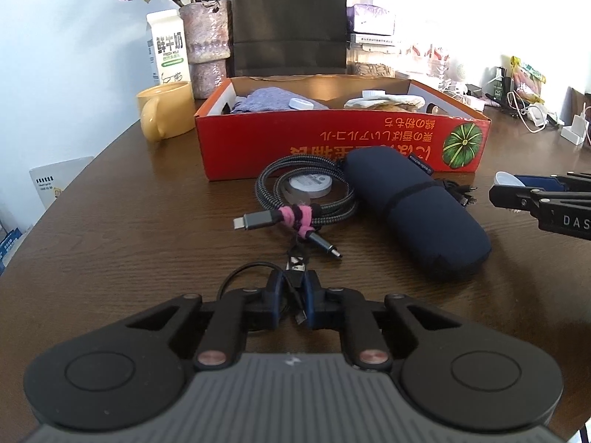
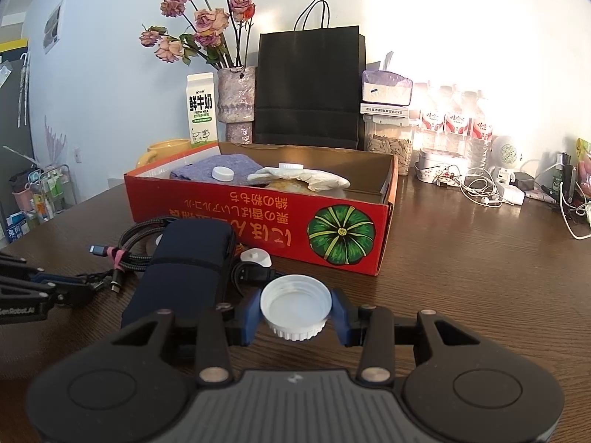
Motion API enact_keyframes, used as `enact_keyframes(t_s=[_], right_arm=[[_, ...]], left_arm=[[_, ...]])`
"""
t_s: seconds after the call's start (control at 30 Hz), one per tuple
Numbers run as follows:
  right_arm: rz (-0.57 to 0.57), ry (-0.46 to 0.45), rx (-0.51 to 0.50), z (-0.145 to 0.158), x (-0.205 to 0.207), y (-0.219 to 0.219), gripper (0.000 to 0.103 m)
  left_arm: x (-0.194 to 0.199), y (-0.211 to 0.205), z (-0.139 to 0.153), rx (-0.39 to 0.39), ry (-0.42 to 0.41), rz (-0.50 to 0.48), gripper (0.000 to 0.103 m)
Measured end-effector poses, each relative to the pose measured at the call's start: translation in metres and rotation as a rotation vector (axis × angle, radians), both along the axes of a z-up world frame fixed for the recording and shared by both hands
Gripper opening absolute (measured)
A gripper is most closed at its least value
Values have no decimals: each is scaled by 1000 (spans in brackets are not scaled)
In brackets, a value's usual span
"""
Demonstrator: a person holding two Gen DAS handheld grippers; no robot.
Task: Organize objects
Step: 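Carry the USB cable and large cap into the box and open both tools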
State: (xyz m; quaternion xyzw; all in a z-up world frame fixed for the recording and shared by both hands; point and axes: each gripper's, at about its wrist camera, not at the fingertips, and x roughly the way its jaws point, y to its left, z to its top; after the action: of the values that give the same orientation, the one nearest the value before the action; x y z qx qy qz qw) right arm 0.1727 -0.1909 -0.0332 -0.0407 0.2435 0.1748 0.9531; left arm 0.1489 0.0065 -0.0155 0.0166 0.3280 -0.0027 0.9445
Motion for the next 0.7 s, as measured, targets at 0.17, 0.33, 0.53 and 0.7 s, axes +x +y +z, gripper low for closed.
enact_keyframes(t_s=[0.17,0.33,0.53,0.7], right_arm=[[-7,-4,-1,0,-1,-1,39],[-14,-12,1,0,-3,-1,39],[1,-41,4,7,-6,7,39],[31,-84,2,23,-2,20,39]], left_arm=[[-10,8,3,-16,-12,9,13],[-15,12,14,-27,-50,3,13],[-10,9,32,-36,-103,-25,13],[4,5,49,-37,-151,-50,13]])
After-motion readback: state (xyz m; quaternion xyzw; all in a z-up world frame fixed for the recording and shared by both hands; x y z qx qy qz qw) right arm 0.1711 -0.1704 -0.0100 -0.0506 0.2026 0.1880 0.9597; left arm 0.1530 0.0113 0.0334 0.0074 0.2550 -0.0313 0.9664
